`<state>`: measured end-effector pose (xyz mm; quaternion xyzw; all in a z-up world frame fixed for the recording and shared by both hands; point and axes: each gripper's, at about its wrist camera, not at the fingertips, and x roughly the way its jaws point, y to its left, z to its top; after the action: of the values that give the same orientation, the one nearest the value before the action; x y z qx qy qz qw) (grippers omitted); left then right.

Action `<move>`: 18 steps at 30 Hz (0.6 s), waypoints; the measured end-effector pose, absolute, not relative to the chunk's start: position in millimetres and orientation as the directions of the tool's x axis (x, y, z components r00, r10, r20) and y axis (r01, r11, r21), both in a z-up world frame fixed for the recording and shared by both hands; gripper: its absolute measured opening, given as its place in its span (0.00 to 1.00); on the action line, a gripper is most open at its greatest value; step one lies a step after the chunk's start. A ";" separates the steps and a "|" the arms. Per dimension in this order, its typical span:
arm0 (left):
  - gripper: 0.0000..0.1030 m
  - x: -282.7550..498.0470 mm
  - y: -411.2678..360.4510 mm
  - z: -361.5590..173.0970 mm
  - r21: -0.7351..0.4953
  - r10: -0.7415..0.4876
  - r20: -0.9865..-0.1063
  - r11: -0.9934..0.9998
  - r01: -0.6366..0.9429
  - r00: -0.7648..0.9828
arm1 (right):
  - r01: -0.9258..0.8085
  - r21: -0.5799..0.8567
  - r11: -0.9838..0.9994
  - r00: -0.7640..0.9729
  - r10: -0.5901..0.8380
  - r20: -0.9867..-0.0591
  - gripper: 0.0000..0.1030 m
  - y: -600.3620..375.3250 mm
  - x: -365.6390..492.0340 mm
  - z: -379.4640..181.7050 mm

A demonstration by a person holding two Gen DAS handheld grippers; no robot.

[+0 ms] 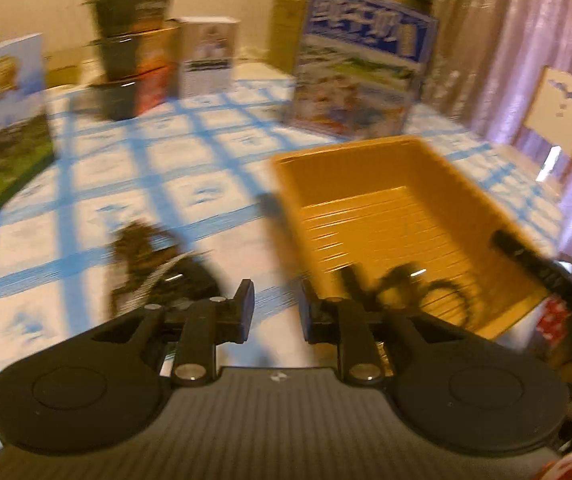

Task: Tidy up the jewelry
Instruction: 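Open the left tool to drop the watch into the orange tray, then move the left tool back to the pile and close on a small pearl piece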

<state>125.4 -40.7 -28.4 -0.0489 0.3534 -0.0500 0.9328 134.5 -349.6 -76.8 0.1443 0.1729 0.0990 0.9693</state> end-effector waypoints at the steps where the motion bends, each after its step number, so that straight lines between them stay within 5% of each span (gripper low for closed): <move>1: 0.20 122.9 -33.3 -31.7 -0.118 -0.108 -0.665 0.992 0.038 0.739 | -0.141 0.310 0.940 0.921 0.239 -0.307 0.05 -349.4 134.4 -76.7; 18: 0.20 98.8 12.3 -63.2 -0.048 0.018 -0.741 0.996 -0.080 0.671 | -0.102 0.290 0.951 0.930 0.195 -0.311 0.06 -352.1 131.4 -79.6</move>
<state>98.8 12.3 -63.2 -0.0382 0.4048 0.0269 0.9132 131.4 -352.1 -79.6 0.1358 0.1706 0.0763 0.9729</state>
